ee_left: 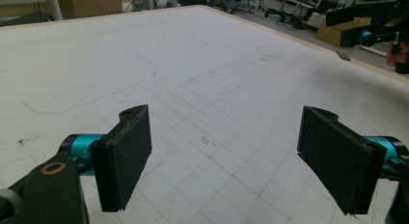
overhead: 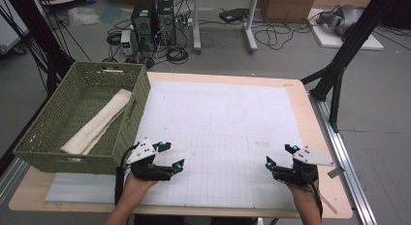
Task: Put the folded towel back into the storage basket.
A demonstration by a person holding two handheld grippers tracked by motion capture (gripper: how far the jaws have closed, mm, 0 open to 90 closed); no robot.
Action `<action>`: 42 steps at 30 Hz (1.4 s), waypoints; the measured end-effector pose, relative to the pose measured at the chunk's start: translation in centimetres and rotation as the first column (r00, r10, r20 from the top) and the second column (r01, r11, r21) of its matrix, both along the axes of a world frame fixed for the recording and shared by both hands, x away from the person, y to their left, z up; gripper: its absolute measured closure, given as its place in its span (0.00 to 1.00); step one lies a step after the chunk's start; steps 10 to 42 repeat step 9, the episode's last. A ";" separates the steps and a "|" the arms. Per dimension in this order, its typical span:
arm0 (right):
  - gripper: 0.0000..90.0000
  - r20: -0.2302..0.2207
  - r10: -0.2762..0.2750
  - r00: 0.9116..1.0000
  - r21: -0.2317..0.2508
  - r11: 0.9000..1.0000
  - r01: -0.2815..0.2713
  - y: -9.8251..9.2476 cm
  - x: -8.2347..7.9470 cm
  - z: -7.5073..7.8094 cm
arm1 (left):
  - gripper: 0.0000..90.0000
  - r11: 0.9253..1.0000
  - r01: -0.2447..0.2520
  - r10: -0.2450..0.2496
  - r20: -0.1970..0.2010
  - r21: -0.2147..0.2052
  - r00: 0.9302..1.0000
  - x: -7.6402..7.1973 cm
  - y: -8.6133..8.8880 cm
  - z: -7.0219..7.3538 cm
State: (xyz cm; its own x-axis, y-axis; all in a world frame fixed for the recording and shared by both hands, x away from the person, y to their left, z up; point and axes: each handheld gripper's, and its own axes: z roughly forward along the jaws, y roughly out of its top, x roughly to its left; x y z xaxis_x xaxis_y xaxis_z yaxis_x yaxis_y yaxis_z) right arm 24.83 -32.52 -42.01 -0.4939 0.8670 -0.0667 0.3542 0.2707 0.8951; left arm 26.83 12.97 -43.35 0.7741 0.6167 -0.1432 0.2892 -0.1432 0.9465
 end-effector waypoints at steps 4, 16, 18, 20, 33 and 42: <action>0.19 0.000 -0.003 1.000 0.000 1.000 0.003 -0.1 0.0 0.0 | 0.22 1.000 -0.003 0.003 0.000 0.000 1.000 0.1 0.1 -0.1; 0.19 0.002 0.002 1.000 0.001 1.000 -0.002 -0.1 0.2 -0.1 | 0.22 1.000 -0.008 0.008 0.001 -0.001 1.000 0.1 0.1 -0.1; 0.19 0.002 0.002 1.000 0.001 1.000 -0.002 -0.1 0.2 -0.1 | 0.22 1.000 -0.008 0.008 0.001 -0.001 1.000 0.1 0.1 -0.1; 0.19 0.002 0.002 1.000 0.001 1.000 -0.002 -0.1 0.2 -0.1 | 0.22 1.000 -0.008 0.008 0.001 -0.001 1.000 0.1 0.1 -0.1; 0.19 0.002 0.002 1.000 0.001 1.000 -0.002 -0.1 0.2 -0.1 | 0.22 1.000 -0.008 0.008 0.001 -0.001 1.000 0.1 0.1 -0.1; 0.19 0.002 0.002 1.000 0.001 1.000 -0.002 -0.1 0.2 -0.1 | 0.22 1.000 -0.008 0.008 0.001 -0.001 1.000 0.1 0.1 -0.1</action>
